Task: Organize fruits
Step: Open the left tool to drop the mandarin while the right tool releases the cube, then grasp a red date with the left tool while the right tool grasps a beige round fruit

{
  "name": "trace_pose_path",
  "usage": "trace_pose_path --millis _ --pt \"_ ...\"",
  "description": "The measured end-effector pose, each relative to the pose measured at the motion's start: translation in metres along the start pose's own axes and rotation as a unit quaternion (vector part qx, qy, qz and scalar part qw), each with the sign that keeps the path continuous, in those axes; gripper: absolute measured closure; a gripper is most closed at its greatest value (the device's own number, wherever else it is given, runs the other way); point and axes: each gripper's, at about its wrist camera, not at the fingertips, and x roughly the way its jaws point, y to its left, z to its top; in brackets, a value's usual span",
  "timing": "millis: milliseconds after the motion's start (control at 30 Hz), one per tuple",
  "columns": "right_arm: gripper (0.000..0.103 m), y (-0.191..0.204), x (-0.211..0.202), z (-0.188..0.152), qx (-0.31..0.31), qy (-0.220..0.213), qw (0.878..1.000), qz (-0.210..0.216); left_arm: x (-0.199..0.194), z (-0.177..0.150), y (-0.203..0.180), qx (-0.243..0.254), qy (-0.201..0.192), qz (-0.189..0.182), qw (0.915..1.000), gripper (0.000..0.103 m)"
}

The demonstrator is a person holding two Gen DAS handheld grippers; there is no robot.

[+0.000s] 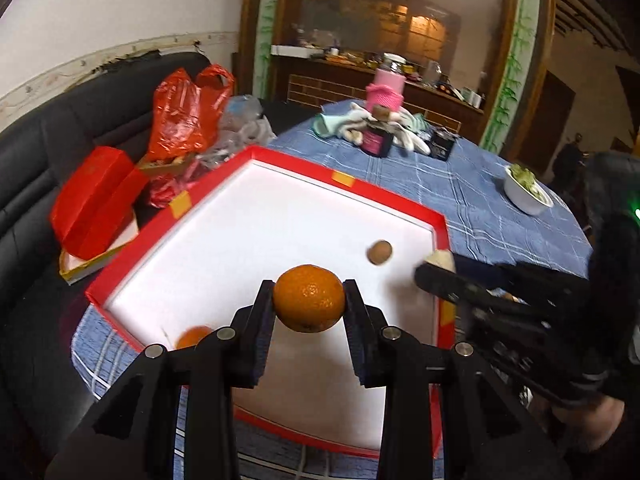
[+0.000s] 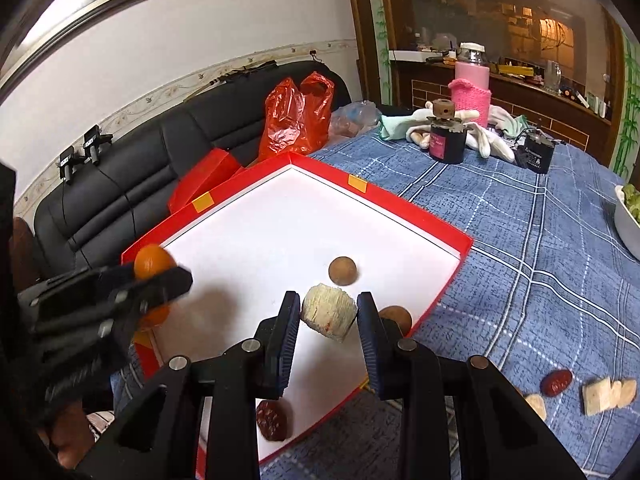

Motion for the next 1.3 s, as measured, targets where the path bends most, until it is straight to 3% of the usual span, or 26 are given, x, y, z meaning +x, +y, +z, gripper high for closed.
trace_pose_path --millis 433,767,867,933,1000,1067,1300 --pt "0.074 -0.007 0.031 0.007 -0.001 0.025 1.0 0.005 0.012 -0.01 -0.005 0.012 0.037 -0.007 0.9992 0.072" --pt "0.072 -0.002 0.048 0.006 -0.01 0.055 0.998 0.002 0.029 -0.018 0.008 -0.027 0.081 0.01 0.9963 0.071" --pt "0.062 -0.002 0.043 0.006 -0.009 0.052 0.999 0.0 0.03 -0.019 0.015 -0.044 0.092 0.022 0.9946 0.071" --pt "0.052 -0.003 0.036 0.007 -0.008 0.044 0.999 0.0 0.027 -0.02 0.017 -0.052 0.089 0.022 0.9944 0.063" --pt "0.05 -0.005 0.027 0.008 -0.007 0.032 0.999 0.0 0.017 -0.019 0.017 -0.057 0.072 0.023 0.9956 0.039" --pt "0.05 -0.01 0.011 0.008 -0.002 0.013 1.0 -0.004 0.008 -0.015 0.015 -0.055 0.05 0.031 0.9968 0.032" --pt "0.035 -0.074 -0.071 -0.013 0.071 -0.066 0.994 -0.046 -0.012 -0.01 -0.002 -0.043 0.011 0.044 0.998 0.028"
